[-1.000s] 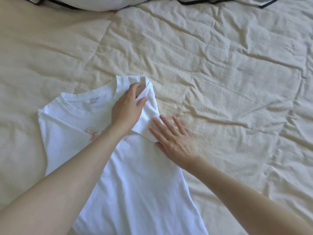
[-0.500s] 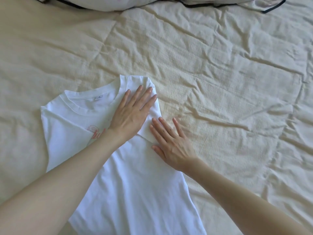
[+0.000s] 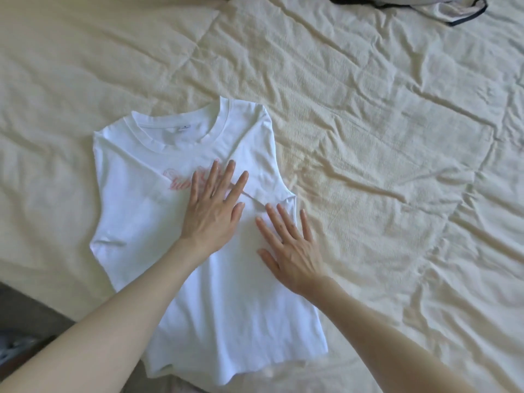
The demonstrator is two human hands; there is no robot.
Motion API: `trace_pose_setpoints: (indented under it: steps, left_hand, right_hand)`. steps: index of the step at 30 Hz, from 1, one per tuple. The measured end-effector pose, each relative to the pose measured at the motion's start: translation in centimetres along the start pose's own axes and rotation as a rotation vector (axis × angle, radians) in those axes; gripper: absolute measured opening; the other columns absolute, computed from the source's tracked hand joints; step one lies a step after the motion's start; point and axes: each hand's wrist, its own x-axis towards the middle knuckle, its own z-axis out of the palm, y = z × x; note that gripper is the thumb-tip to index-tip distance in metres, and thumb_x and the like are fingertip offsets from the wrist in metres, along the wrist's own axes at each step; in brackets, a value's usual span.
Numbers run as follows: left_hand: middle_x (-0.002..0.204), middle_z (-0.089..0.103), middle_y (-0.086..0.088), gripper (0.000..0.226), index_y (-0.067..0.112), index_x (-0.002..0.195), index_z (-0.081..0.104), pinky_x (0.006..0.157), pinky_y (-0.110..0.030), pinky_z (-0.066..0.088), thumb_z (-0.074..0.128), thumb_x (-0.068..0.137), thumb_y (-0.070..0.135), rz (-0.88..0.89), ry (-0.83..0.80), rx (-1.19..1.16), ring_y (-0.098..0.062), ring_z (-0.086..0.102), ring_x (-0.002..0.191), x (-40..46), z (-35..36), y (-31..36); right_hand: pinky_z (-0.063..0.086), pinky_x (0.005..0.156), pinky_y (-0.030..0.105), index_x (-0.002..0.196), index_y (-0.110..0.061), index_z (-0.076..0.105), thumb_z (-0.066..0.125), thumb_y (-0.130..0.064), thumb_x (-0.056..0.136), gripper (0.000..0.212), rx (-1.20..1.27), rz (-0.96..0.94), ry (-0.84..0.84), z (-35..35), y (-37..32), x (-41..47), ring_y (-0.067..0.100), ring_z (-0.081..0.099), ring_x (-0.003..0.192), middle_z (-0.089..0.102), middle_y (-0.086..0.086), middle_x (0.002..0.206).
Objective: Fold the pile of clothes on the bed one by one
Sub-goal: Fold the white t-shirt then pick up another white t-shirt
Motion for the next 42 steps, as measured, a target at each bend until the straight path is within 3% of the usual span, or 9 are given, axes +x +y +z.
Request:
trace_pose_setpoints:
  steps: [4, 8, 12, 17, 20, 24, 30, 37, 42]
  left_hand:
    - [0.150, 0.033, -0.016, 0.053, 0.015, 0.142, 0.041, 0.104, -0.064, 0.024, 0.034, 0.092, 0.030, -0.097, -0.061, -0.051, -0.041, 0.031, 0.136, -9.3, 2.0, 2.1]
    - [0.145, 0.041, -0.017, 0.053, 0.011, 0.135, 0.051, 0.102, -0.063, 0.031, 0.032, 0.090, 0.030, -0.160, -0.184, -0.138, -0.041, 0.037, 0.133, -17.7, 3.2, 4.0]
    - [0.130, 0.055, -0.020, 0.030, 0.003, 0.118, 0.063, 0.100, -0.052, 0.042, 0.051, 0.091, 0.002, -0.243, -0.018, -0.341, -0.039, 0.052, 0.122, -22.4, 2.8, 3.5]
    - [0.126, 0.048, -0.016, 0.037, 0.001, 0.126, 0.047, 0.095, -0.040, 0.042, 0.057, 0.092, 0.009, -0.927, 0.172, -0.659, -0.029, 0.048, 0.117, -24.8, 3.3, 0.5]
    - [0.111, 0.055, -0.009, 0.036, 0.005, 0.114, 0.050, 0.082, -0.033, 0.043, 0.065, 0.088, 0.025, -1.215, 0.040, -0.983, -0.029, 0.055, 0.106, -25.0, 5.2, -1.2]
    - [0.115, 0.052, -0.008, 0.051, 0.007, 0.119, 0.044, 0.080, -0.032, 0.043, 0.073, 0.081, 0.024, -1.285, 0.010, -1.089, -0.022, 0.053, 0.095, -25.6, 7.5, -2.3]
    - [0.104, 0.061, -0.010, 0.024, 0.006, 0.104, 0.058, 0.073, -0.031, 0.043, 0.061, 0.091, 0.026, -1.229, -0.073, -1.196, -0.026, 0.055, 0.093, -27.6, 8.4, -3.3]
    - [0.070, 0.052, -0.006, 0.019, 0.011, 0.074, 0.051, 0.047, -0.020, 0.045, 0.061, 0.091, 0.011, -1.288, 0.277, -1.236, -0.021, 0.048, 0.065, -31.3, 5.1, -4.3]
    - [0.090, 0.057, -0.010, 0.013, 0.004, 0.101, 0.053, 0.072, -0.034, 0.043, 0.054, 0.095, 0.016, -1.265, 0.252, -1.239, -0.024, 0.052, 0.087, -32.0, 4.9, -3.5]
  right_hand:
    - [0.029, 0.104, 0.061, 0.133, -0.017, 0.055, 0.039, -0.039, 0.092, 0.049, 0.018, 0.023, -0.074, 1.1, -3.2, -6.2, 0.033, 0.039, 0.134, 0.042, 0.011, 0.146]
    - [0.040, 0.098, 0.060, 0.128, -0.011, 0.059, 0.071, -0.018, 0.081, 0.049, 0.129, 0.177, -0.104, 1.8, -4.6, -12.0, 0.039, 0.043, 0.130, 0.046, 0.017, 0.141]
    - [0.048, 0.091, 0.048, 0.115, 0.001, 0.064, 0.071, 0.002, 0.077, 0.038, 0.301, 0.344, -0.003, 1.5, -5.1, -15.4, 0.043, 0.052, 0.121, 0.053, 0.024, 0.132]
    - [0.038, 0.081, 0.026, 0.125, -0.003, 0.049, 0.061, -0.025, 0.090, 0.043, 0.705, 0.959, 0.036, 1.0, -4.7, -14.9, 0.026, 0.055, 0.104, 0.053, 0.009, 0.118]
    - [0.040, 0.079, 0.029, 0.115, -0.006, 0.056, 0.062, -0.037, 0.088, 0.041, 0.728, 1.031, -0.056, 1.2, -3.6, -13.3, 0.023, 0.056, 0.096, 0.058, 0.005, 0.102]
    - [0.045, 0.067, 0.031, 0.096, -0.007, 0.061, 0.066, -0.022, 0.085, 0.019, 0.864, 1.089, -0.204, 1.3, -2.1, -12.5, 0.021, 0.057, 0.080, 0.060, 0.003, 0.086]
    - [0.046, 0.039, 0.019, 0.071, -0.011, 0.059, 0.066, -0.011, 0.085, 0.015, 0.986, 1.162, -0.243, 0.6, -1.4, -13.8, 0.017, 0.057, 0.063, 0.060, 0.005, 0.074]
    - [0.049, 0.059, 0.027, 0.077, -0.013, 0.054, 0.057, -0.012, 0.092, 0.016, 1.209, 1.257, 0.012, -0.6, -0.4, -15.7, 0.016, 0.057, 0.072, 0.055, 0.003, 0.082]
    - [0.045, 0.048, 0.022, 0.074, -0.011, 0.052, 0.060, -0.007, 0.090, 0.019, 1.339, 1.353, 0.035, -0.2, -0.4, -16.6, 0.013, 0.044, 0.058, 0.048, 0.004, 0.071]
